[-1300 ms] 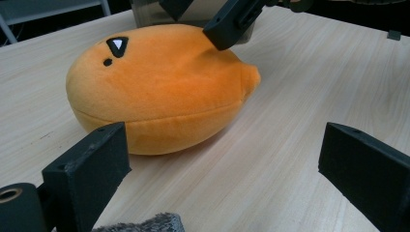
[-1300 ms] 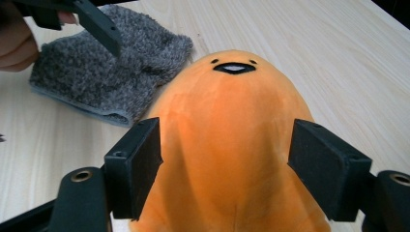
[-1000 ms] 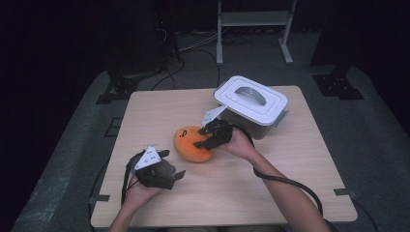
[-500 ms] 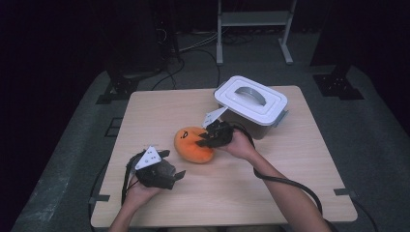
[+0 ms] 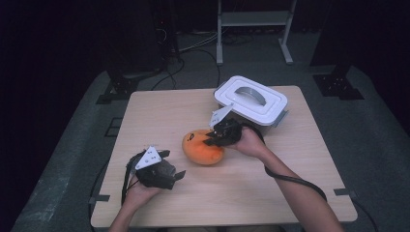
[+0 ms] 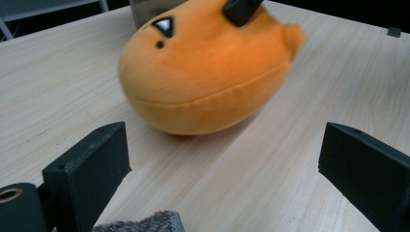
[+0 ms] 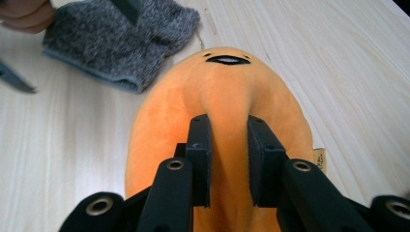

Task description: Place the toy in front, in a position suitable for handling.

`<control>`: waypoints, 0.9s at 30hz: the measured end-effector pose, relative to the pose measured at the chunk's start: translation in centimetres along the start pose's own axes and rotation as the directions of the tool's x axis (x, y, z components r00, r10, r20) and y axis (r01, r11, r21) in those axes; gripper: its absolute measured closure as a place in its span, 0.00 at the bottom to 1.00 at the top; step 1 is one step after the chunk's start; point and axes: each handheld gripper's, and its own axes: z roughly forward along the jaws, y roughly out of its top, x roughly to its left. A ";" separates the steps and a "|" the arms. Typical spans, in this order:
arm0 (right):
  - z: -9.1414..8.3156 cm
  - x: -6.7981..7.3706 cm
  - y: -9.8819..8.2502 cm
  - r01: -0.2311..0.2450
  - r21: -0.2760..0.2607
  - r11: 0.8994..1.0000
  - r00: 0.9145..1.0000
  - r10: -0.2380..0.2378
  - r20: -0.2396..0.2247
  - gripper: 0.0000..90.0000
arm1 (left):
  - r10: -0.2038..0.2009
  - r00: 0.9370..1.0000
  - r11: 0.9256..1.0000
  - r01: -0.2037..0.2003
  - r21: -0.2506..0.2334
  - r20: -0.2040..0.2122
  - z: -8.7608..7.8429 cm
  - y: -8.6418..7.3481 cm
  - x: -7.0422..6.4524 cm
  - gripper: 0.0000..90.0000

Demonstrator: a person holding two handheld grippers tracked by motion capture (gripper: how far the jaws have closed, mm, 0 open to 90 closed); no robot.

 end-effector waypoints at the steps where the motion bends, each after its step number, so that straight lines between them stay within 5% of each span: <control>1: -0.8 0.2 -0.2 0.009 0.003 1.000 1.000 -0.009 -0.006 0.81 | 0.004 1.000 1.000 -0.004 0.001 -0.001 0.0 0.0 0.0 0.04; 14: -6.3 1.7 -2.6 0.036 0.016 0.999 0.999 -0.036 -0.008 0.81 | -0.007 1.000 1.000 0.007 -0.004 0.001 0.0 0.0 0.0 0.04; 27: -8.5 3.5 -8.4 -0.052 -0.075 0.996 0.999 0.051 -0.012 0.81 | -0.007 1.000 1.000 0.007 0.000 -0.003 0.0 0.1 -0.1 0.04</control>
